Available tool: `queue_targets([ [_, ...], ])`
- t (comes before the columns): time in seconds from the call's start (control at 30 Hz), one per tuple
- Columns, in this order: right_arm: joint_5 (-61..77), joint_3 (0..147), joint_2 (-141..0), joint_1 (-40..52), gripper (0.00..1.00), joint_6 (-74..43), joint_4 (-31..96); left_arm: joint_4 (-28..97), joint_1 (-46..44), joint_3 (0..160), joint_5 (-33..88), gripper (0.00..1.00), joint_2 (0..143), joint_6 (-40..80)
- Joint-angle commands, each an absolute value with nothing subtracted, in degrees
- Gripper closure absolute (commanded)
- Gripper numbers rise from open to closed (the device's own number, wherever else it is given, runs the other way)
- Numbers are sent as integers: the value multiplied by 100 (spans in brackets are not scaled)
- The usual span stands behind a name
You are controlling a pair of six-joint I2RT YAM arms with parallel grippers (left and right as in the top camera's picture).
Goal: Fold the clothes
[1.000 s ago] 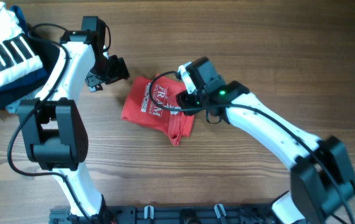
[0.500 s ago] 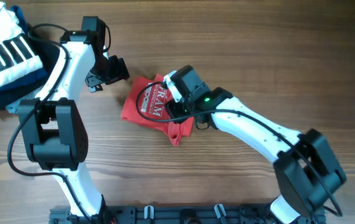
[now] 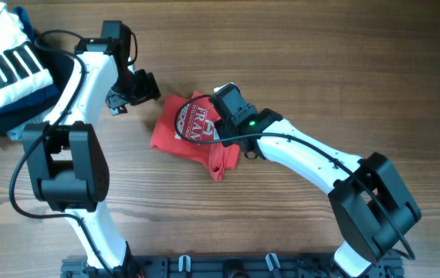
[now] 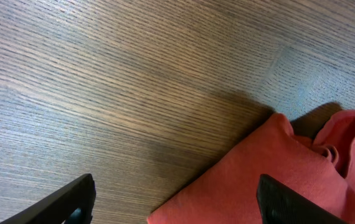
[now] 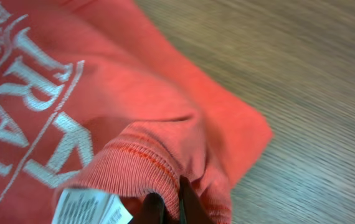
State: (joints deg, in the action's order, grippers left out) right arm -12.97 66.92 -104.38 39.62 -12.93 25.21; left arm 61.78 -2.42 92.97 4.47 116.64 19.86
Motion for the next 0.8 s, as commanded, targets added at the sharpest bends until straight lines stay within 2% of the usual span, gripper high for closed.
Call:
queue_targets([
  [0.0, -2338, 6753, -10346, 3968, 96, -1828, 2438, 6230, -239, 9284, 534, 17, 11758, 1975],
  [0.13, -2729, 6753, -10252, 3835, 96, -1763, 2156, 6237, -239, 9284, 534, 17, 11758, 1975],
  [0.53, -2453, 6751, -10265, 3144, 94, -1634, 2058, 6270, -239, 9284, 534, 17, 11758, 1975],
  [0.63, -2182, 6751, -10265, 3127, 79, -1500, 2051, 6276, -239, 9284, 534, 17, 11758, 1975],
  [0.73, -2093, 6751, -10265, 3127, 56, -1496, 2095, 6302, -239, 9284, 532, 18, 11758, 1973],
  [0.77, -2099, 6751, -10265, 3127, 52, -1498, 2165, 6313, -239, 9284, 532, 19, 11756, 1973],
])
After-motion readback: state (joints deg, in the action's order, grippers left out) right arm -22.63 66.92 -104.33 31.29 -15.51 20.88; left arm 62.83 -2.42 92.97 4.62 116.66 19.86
